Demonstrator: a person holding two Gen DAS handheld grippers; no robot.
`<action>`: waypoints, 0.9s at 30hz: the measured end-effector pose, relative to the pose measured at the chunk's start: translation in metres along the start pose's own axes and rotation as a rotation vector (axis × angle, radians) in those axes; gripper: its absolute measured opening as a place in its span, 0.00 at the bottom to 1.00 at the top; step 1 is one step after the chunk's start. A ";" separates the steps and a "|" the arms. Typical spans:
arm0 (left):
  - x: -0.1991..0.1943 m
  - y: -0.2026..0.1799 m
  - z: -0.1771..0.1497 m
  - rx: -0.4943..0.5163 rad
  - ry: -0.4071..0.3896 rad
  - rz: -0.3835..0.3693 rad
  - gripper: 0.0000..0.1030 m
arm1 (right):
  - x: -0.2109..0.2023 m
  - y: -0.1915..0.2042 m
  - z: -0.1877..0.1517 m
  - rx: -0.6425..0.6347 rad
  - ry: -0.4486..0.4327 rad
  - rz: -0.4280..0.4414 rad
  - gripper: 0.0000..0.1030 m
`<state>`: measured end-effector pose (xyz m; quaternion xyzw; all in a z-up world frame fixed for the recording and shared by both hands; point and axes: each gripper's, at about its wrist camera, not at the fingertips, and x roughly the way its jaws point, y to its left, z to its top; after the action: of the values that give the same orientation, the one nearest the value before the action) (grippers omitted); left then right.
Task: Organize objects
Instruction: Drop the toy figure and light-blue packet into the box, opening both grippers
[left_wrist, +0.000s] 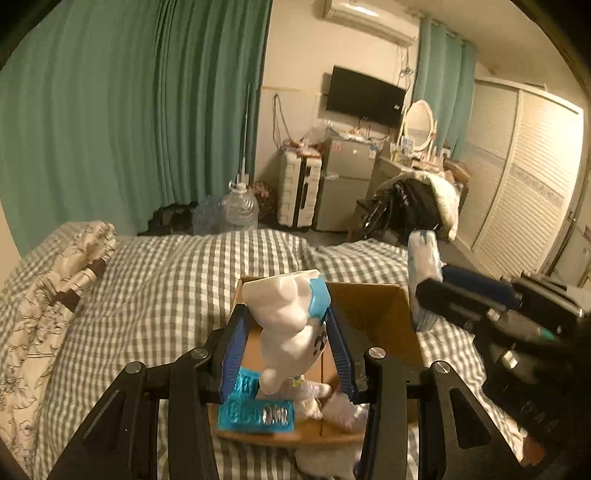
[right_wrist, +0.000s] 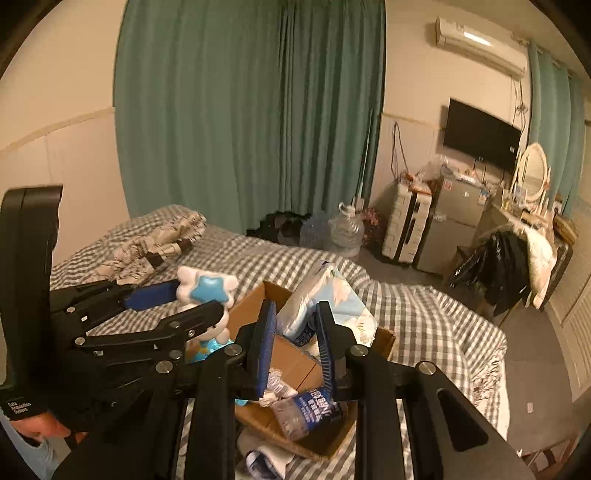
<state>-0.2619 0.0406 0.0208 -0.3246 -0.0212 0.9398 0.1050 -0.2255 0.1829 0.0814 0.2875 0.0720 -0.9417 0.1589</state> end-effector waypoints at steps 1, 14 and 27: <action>0.011 0.002 0.000 -0.005 0.014 0.000 0.43 | 0.013 -0.004 -0.003 0.004 0.017 0.000 0.21; 0.077 0.018 -0.025 -0.047 0.123 0.018 0.44 | 0.095 -0.028 -0.043 0.047 0.122 0.009 0.23; -0.015 0.019 -0.002 -0.081 -0.012 0.029 0.87 | 0.011 -0.018 -0.019 0.036 0.018 -0.072 0.52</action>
<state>-0.2524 0.0188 0.0266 -0.3232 -0.0549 0.9415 0.0780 -0.2306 0.2007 0.0601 0.2960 0.0665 -0.9454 0.1190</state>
